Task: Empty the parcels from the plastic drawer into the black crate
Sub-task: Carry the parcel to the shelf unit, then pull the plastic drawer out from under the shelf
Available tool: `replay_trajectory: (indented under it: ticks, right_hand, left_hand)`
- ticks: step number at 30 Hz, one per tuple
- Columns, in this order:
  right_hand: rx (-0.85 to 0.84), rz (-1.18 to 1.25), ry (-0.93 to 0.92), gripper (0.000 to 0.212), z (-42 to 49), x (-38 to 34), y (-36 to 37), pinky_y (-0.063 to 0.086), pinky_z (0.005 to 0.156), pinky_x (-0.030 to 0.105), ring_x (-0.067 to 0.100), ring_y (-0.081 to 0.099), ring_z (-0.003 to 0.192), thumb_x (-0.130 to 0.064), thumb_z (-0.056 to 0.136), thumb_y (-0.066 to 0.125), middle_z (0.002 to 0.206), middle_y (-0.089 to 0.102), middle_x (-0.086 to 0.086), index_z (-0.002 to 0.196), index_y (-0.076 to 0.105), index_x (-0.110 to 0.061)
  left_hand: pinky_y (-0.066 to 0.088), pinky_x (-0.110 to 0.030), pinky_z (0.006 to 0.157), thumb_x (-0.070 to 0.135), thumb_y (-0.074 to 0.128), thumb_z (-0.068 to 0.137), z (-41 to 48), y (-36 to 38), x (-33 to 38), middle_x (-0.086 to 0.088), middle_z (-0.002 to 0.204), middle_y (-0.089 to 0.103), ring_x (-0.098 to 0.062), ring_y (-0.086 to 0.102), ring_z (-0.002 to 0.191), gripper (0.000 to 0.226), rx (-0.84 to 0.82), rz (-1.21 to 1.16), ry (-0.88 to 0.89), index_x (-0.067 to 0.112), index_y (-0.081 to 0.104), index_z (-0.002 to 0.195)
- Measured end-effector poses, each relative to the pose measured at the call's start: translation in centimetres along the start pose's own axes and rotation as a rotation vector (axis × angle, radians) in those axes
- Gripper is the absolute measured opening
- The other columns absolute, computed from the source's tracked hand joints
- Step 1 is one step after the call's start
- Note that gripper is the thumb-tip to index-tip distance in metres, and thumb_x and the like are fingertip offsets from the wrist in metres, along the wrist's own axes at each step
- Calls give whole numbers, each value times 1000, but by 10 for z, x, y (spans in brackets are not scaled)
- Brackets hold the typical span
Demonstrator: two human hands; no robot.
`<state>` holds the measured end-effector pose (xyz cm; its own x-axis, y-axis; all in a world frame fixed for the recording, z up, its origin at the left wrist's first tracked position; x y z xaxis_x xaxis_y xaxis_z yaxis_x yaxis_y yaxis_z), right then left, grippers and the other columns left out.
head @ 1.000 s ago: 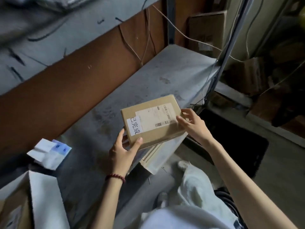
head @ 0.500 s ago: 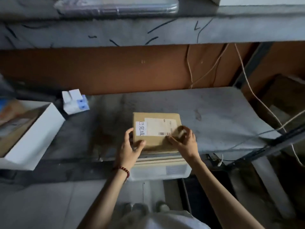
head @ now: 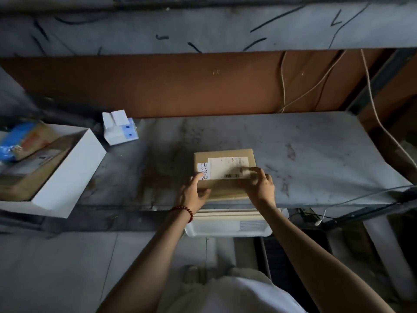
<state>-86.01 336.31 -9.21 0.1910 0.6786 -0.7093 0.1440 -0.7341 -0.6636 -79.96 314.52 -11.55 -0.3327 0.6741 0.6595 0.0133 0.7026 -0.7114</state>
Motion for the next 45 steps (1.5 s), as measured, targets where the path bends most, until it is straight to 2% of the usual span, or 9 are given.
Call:
replay_trajectory:
  ticks: [3,6,8,13,18,20,27,39,45]
  right_hand:
    - [-60,-46,26,51,0,6,9,41,90,31,32,50,114,-34,84,68,123,57,16,131,54,-19]
    - [-119,-77,0,51,-5,11,20,41,93,31,30,51,116,-38,85,68,126,57,12,132,53,-25]
    - [-145,-68,-50,52,-8,10,20,40,91,28,30,52,116,-33,86,69,130,54,11,134,51,-30]
    - [-107,-169,-84,61,-25,23,15,42,101,41,32,45,122,-29,86,68,137,43,12,141,41,-26]
    - [10,-200,-72,50,-53,75,8,49,81,38,28,51,117,-38,88,64,130,50,10,132,49,-20]
    - [-37,-288,-39,48,-62,104,20,46,76,34,27,50,117,-44,87,63,128,52,8,128,52,-21]
    - [-292,-416,154,55,-101,185,67,50,88,40,26,50,119,-56,83,63,129,52,5,127,54,-25]
    - [-494,-439,205,56,-100,218,68,49,81,34,23,56,111,-64,82,58,127,54,3,123,58,-26]
    - [-343,-708,118,53,-91,200,54,38,95,39,26,51,120,-60,86,53,129,57,3,126,55,-25]
  left_hand:
    - [28,-36,113,30,66,88,-1,7,-6,-4,155,29,-26,30,140,73,-118,44,24,22,27,149]
    - [24,-45,114,41,59,90,-3,16,-22,2,160,13,-25,21,144,79,-248,280,76,30,12,152]
    - [23,-47,114,47,53,91,-7,9,-24,3,161,8,-26,18,145,79,-199,434,127,32,6,153]
    - [40,-42,97,46,56,88,-33,-12,-15,-6,143,44,-29,44,124,69,46,424,149,24,29,148]
    - [45,-42,86,35,64,84,-74,-12,-57,-12,119,61,-33,54,109,48,205,300,33,18,54,127]
    - [44,-42,85,36,63,85,-87,8,-80,-10,115,63,-32,55,107,44,137,375,5,18,55,125]
    - [40,-37,88,43,52,91,-118,78,-143,2,128,59,-25,53,114,43,-200,472,-220,21,51,127]
    - [44,-36,83,42,52,91,-142,101,-126,0,121,62,-25,56,107,43,-108,415,-326,18,52,127]
    - [45,-35,80,39,54,90,-132,107,-112,0,120,64,-26,58,104,41,-131,473,-198,18,54,124]
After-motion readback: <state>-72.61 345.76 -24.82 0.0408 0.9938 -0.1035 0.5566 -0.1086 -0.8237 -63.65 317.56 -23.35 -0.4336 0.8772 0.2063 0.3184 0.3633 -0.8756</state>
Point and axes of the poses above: each hand's wrist, its own z-axis towards the middle knuckle, its own y-axis out of the palm, x = y × z, the point moved 10 cm from there along z, towards the middle knuckle
